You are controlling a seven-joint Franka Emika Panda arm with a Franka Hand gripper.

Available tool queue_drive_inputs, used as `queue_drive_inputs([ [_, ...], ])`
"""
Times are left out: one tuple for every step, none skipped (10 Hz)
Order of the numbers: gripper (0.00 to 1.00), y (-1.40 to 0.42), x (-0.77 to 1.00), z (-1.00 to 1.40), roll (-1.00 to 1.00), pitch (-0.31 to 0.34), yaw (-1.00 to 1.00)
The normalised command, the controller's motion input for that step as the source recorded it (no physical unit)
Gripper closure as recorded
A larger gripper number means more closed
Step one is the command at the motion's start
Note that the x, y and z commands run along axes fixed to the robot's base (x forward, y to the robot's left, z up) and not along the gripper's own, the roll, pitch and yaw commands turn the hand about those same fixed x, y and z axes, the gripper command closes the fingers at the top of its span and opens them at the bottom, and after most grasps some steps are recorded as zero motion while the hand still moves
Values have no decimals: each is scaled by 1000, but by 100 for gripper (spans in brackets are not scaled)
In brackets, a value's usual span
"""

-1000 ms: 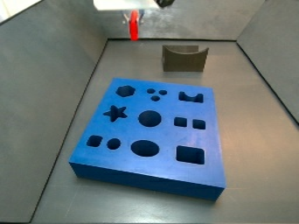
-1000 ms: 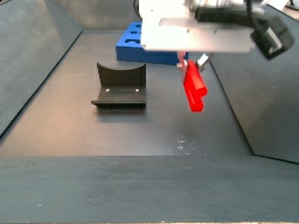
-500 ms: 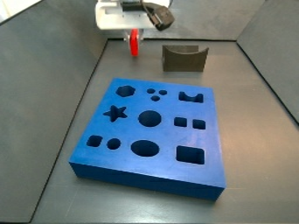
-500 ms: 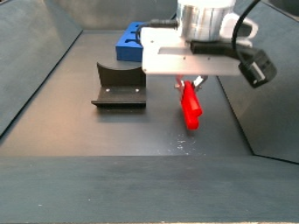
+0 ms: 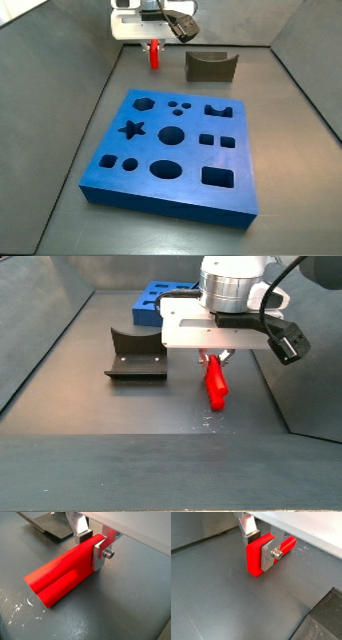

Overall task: Pick up the square-circle object. Move up. Rotate the square-circle object. Place the square-circle object on the fixture. Regrasp the square-circle object. Move to above the board. Insert the square-circle object.
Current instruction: Rotate the square-circle object.

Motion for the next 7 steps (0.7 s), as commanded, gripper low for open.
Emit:
queue_drive_inputs([
  [100, 0, 21, -269, -85, -27, 23],
  [100, 1, 21, -268, -85, -27, 23],
  [100, 1, 21, -268, -85, -27, 23],
  [100, 0, 21, -268, -85, -27, 22],
  [100, 1, 21, -268, -84, -27, 22],
  [100, 1, 21, -268, -84, -27, 22],
  [0, 0, 0, 0, 0, 0, 0],
])
